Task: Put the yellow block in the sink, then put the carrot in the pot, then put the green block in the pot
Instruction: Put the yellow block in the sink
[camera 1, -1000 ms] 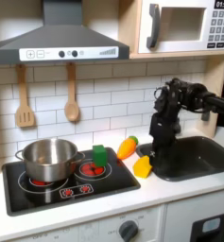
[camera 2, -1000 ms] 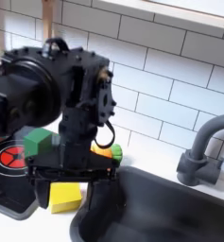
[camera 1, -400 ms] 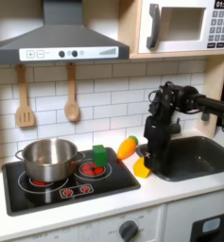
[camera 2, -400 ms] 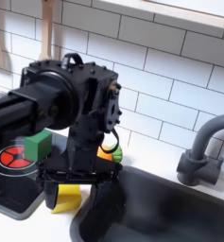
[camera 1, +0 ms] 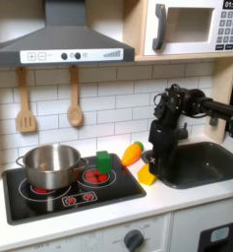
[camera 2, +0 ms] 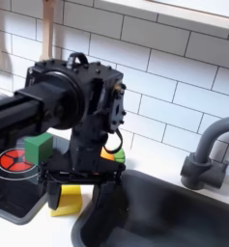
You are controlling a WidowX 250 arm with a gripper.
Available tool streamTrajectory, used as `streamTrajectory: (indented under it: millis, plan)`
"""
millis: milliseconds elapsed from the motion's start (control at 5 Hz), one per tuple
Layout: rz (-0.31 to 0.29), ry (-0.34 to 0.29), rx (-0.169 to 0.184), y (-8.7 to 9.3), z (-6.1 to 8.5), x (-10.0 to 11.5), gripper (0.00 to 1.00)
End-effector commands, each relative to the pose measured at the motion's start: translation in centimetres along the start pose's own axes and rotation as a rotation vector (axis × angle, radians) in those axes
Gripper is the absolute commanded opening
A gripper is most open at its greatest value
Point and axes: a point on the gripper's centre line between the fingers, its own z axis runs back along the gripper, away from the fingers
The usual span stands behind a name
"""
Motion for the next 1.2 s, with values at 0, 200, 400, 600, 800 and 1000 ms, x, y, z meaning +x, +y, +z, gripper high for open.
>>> streamTrajectory:
  millis: [0, 200, 400, 600, 800, 1000]
  plan:
    - [0.0, -0.003, -0.004, 0.4, 0.4, 0.0, 1.0]
    - [0.009, 0.004, 0.002, 0.9, 0.1, 0.2, 1.0]
    - [0.015, 0.004, 0.003, 1.2, 0.2, 0.4, 1.0]
    - [0.017, -0.003, -0.003, 1.4, 0.4, 0.6, 1.0]
    - [0.019, 0.005, 0.002, 1.6, 0.2, 0.7, 1.0]
    - [0.013, 0.006, 0.004, 1.6, -0.1, 0.8, 1.0]
